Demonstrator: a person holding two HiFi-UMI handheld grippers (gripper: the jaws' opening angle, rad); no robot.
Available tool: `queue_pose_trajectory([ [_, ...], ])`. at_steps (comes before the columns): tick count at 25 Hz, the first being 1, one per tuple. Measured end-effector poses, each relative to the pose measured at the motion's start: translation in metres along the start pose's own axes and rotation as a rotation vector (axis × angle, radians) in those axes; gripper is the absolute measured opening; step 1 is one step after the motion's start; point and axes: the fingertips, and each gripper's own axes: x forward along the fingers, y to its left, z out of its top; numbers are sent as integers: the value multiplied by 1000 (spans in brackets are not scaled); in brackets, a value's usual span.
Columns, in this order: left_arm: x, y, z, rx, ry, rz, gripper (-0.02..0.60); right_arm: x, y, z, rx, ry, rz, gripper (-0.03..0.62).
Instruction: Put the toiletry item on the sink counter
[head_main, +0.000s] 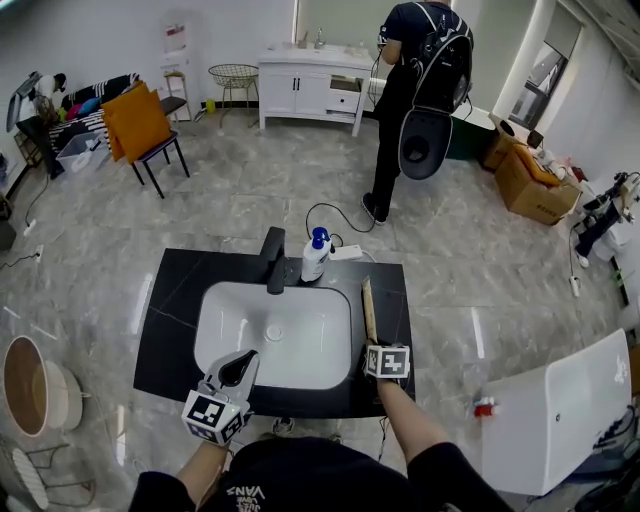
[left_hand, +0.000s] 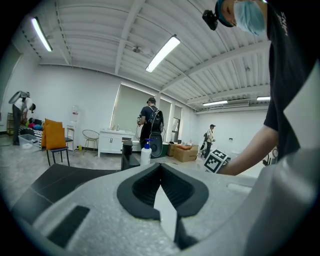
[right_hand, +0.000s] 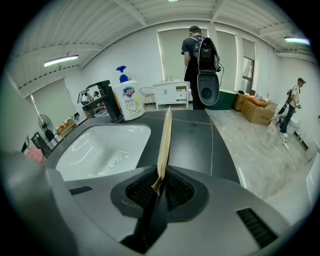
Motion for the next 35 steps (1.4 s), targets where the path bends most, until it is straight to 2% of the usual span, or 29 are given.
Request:
queue_pose_trajectory([
  [14,-11,-7,6,0,-5,79,8,8,-24,7,-8,17,-25,150],
  [18,-10,-9,6,2,-7,82,8,9,-25,7,-2,15,-20,209],
  [26,1,-21,7,10,-10,61,8,-3,-32,17,24,-51,-8,256],
  [31,10,-31,8,9,-8,26,8,-26,-29,32,35,-132,25,242],
  [35,21,-42,8,8,-9,-6,8,-52,-28,42,42,-207,58,133],
])
